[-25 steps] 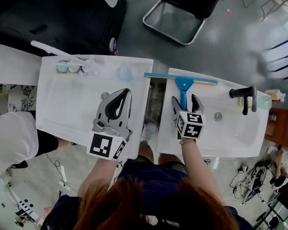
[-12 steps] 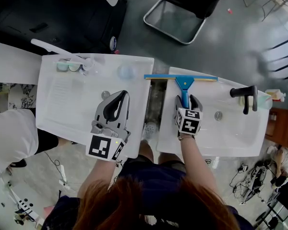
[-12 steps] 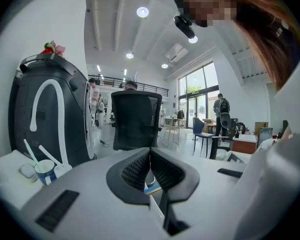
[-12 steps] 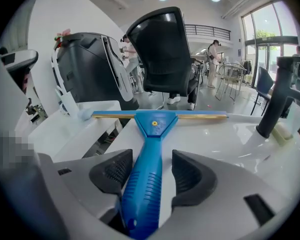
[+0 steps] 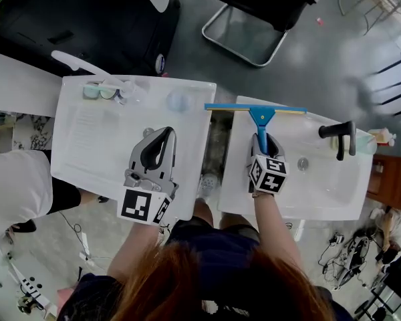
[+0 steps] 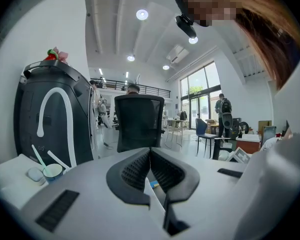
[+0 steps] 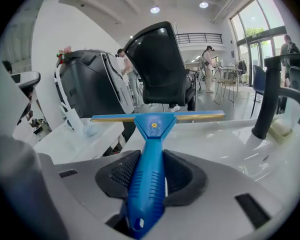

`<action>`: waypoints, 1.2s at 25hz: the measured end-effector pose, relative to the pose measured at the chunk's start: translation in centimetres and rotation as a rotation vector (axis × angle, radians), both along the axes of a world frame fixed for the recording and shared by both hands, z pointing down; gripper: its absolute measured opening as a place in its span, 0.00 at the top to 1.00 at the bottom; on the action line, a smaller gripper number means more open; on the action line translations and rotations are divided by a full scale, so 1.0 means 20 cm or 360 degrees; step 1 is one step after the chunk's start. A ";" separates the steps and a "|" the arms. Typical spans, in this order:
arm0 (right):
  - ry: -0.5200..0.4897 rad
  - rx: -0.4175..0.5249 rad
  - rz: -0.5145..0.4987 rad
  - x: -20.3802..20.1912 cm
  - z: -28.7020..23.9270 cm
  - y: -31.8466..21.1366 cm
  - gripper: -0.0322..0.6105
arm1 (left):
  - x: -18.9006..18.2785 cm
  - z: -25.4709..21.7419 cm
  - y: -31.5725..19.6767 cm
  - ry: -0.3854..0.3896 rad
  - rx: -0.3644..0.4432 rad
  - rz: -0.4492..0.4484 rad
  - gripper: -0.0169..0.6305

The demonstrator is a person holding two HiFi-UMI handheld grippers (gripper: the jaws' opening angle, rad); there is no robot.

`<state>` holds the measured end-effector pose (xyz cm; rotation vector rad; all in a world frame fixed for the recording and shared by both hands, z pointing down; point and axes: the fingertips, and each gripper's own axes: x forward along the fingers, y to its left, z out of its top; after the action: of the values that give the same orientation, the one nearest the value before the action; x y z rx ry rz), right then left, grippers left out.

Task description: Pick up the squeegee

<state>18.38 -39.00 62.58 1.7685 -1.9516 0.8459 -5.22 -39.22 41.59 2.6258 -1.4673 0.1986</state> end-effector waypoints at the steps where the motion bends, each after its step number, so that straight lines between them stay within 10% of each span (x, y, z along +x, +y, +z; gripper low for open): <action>1: 0.0000 0.0027 0.0000 0.01 -0.04 0.00 0.71 | -0.01 -0.01 0.00 0.0001 0.0011 -0.0006 0.94; 30: -0.0019 0.1223 -0.0073 -0.03 -1.74 0.29 0.71 | -0.04 -0.55 0.11 0.0094 0.0362 -0.0057 0.94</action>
<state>17.72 -33.21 27.81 2.0736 -2.5160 0.0595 -6.11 -37.04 30.69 2.7485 -1.6025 -0.0526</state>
